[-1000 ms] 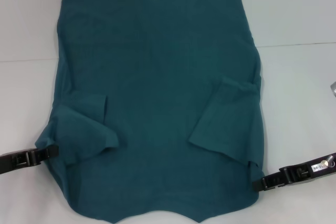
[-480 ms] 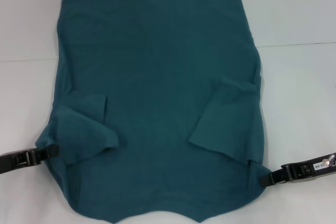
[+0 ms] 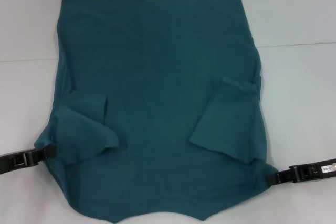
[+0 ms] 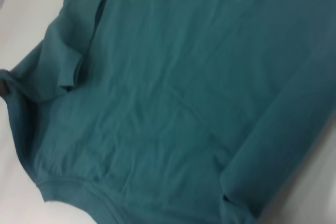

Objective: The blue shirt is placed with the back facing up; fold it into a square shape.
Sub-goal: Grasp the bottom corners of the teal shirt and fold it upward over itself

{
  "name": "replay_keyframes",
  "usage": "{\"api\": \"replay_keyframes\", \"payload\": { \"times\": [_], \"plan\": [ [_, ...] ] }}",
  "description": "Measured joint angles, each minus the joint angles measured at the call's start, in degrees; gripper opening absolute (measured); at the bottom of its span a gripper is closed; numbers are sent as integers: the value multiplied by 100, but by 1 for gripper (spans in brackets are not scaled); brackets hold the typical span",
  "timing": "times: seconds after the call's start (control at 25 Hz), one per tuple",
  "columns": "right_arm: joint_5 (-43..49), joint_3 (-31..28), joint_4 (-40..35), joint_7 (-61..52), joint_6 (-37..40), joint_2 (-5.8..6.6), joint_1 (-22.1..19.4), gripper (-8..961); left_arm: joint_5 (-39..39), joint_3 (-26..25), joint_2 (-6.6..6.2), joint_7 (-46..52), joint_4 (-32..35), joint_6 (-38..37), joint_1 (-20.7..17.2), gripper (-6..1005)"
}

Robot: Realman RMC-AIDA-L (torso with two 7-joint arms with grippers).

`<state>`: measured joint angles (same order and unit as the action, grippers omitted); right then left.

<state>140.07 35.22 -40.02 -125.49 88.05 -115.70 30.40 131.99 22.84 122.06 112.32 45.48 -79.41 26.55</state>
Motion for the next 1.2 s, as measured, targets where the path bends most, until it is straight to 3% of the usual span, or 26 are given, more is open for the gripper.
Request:
{"api": "replay_keyframes", "payload": {
  "times": [0.44, 1.2],
  "plan": [
    [-290, -632, 27, 847, 87, -58, -467, 70, -30, -161, -77, 81, 40, -614, -101, 14],
    [-685, -1429, 54, 1835, 466, -6, -1209, 71, 1, -499, -19, -169, 67, -1494, -780, 14]
  ]
}}
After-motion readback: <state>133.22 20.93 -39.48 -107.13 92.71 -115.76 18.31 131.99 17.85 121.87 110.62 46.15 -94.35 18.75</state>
